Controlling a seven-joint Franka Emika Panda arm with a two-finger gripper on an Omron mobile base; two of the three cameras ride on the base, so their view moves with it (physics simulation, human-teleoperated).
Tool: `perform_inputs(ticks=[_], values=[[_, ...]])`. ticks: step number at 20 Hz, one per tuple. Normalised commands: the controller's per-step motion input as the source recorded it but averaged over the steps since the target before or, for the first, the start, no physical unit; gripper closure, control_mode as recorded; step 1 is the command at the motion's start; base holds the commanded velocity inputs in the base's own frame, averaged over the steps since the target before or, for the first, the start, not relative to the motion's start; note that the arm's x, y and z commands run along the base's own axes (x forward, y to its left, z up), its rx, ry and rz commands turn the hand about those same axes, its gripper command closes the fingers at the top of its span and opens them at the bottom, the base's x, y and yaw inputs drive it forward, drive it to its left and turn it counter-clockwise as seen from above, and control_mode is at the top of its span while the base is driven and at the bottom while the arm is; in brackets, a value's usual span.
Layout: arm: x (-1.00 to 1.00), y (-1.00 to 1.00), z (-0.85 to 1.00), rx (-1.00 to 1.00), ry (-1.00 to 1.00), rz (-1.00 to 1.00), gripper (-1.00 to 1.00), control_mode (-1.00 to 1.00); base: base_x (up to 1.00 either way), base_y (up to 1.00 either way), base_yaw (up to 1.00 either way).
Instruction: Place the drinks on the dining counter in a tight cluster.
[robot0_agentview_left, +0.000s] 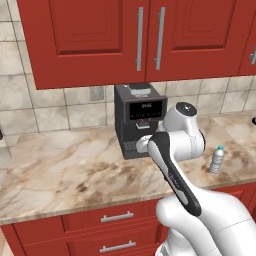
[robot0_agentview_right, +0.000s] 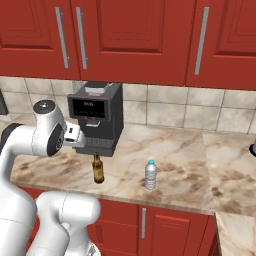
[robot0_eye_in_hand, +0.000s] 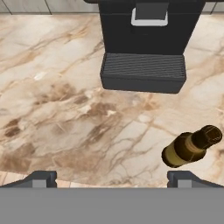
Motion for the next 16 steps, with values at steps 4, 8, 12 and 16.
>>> perform_inputs(ticks=[4, 8, 12, 16], values=[[0.0, 0.0, 0.0, 0.0, 0.0, 0.0, -1.0, 1.0, 0.0, 0.0, 0.0], [0.0, 0.0, 0.0, 0.0, 0.0, 0.0, -1.0, 1.0, 0.0, 0.0, 0.0], [0.0, 0.0, 0.0, 0.0, 0.0, 0.0, -1.0, -1.0, 0.0, 0.0, 0.0], [-0.01, 0.0, 0.06, 0.0, 0.02, 0.04, -1.0, -1.0, 0.0, 0.0, 0.0]])
